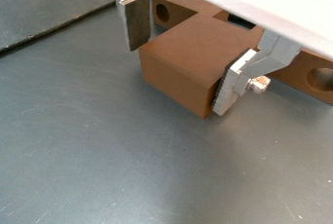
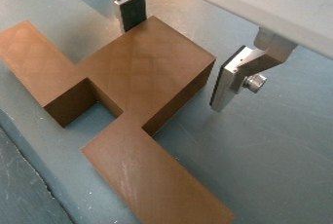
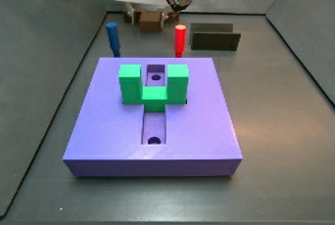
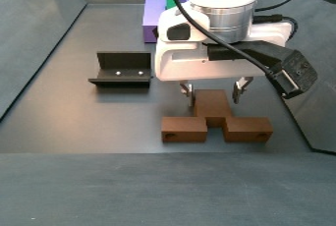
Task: Pick up the brown object. Move up. Place the brown object on the fixture. Regrasp the brown object. Move to above the board. Insert the brown object.
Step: Pick up the brown object.
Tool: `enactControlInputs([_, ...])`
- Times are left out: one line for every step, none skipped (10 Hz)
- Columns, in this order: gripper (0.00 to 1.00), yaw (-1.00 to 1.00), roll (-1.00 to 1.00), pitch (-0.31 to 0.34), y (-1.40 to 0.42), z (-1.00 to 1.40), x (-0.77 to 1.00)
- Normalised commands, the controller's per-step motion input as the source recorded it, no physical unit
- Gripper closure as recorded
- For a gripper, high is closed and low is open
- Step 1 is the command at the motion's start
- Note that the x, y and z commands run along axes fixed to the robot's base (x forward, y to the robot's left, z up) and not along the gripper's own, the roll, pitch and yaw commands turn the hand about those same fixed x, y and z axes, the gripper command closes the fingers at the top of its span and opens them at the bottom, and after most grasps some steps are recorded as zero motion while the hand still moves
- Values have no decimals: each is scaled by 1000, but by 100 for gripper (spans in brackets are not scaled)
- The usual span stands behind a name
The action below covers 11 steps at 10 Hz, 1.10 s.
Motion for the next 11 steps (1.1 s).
enactControlInputs([0, 0, -53, -1, 0, -151, 0])
enactControlInputs([0, 0, -21, 0, 0, -77, 0])
enactControlInputs([0, 0, 0, 0, 0, 0, 0])
enactControlInputs([100, 0, 0, 0, 0, 0, 0])
enactControlInputs([100, 0, 0, 0, 0, 0, 0])
enactControlInputs([100, 0, 0, 0, 0, 0, 0])
enactControlInputs([100, 0, 0, 0, 0, 0, 0])
enactControlInputs([100, 0, 0, 0, 0, 0, 0])
enactControlInputs([100, 0, 0, 0, 0, 0, 0])
enactControlInputs([100, 0, 0, 0, 0, 0, 0])
enactControlInputs([100, 0, 0, 0, 0, 0, 0])
